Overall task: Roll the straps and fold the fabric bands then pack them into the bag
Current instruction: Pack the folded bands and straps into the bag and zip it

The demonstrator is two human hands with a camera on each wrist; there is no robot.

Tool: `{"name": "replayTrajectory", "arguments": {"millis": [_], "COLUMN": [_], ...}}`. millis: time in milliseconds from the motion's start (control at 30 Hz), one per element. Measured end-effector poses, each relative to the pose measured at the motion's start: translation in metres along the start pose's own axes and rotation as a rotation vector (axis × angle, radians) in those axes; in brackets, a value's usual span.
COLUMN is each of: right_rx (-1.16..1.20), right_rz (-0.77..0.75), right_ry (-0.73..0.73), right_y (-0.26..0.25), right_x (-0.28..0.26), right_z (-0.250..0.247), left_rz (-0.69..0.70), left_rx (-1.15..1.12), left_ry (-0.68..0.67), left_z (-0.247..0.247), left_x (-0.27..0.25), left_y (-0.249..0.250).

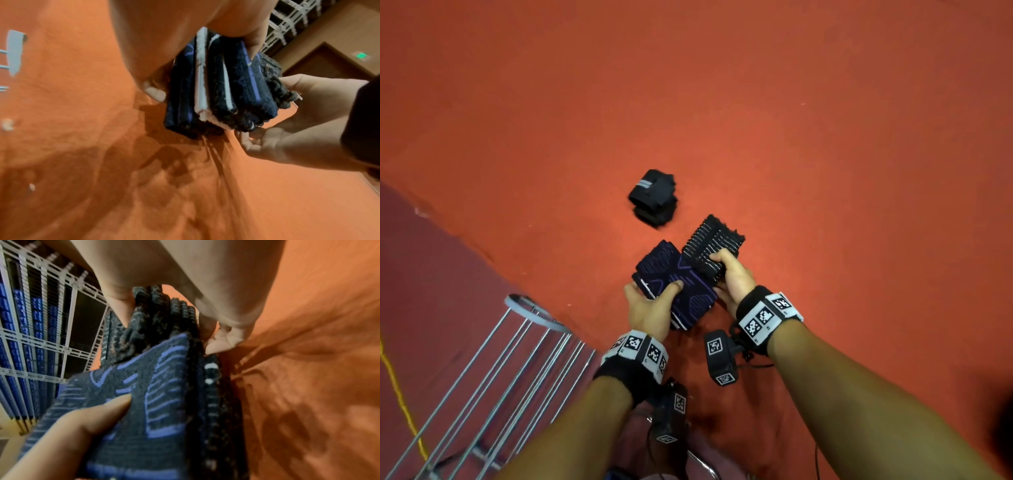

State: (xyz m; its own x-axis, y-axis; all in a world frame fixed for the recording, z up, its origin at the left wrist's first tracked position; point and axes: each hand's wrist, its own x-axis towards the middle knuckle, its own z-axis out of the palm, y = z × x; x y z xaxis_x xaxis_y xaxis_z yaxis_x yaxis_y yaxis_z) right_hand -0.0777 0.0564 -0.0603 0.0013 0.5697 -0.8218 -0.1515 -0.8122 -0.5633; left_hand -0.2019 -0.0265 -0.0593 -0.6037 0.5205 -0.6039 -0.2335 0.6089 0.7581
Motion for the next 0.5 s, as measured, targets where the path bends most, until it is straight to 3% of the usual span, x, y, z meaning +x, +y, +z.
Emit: {"name": "replayTrajectory", "arguments": {"millis": [267,500], "right_rx": [0.3,0.402], "right_rz": [-0.169,-0.326], "right_ry": [0.228,0.397], "right_y": [-0.027,-0.029], "right_x": [-0.055,-0.118], "right_z": [-0.179,-0.336], "left_rz": [0.186,0.199], "left_rx": [0.095,0.088], "left_ry": [-0.369,-0.636], "left_z": [0.121,0.225], "left_x": [-0.112,-0.232], "left_y": [0.009,-0.017]}}
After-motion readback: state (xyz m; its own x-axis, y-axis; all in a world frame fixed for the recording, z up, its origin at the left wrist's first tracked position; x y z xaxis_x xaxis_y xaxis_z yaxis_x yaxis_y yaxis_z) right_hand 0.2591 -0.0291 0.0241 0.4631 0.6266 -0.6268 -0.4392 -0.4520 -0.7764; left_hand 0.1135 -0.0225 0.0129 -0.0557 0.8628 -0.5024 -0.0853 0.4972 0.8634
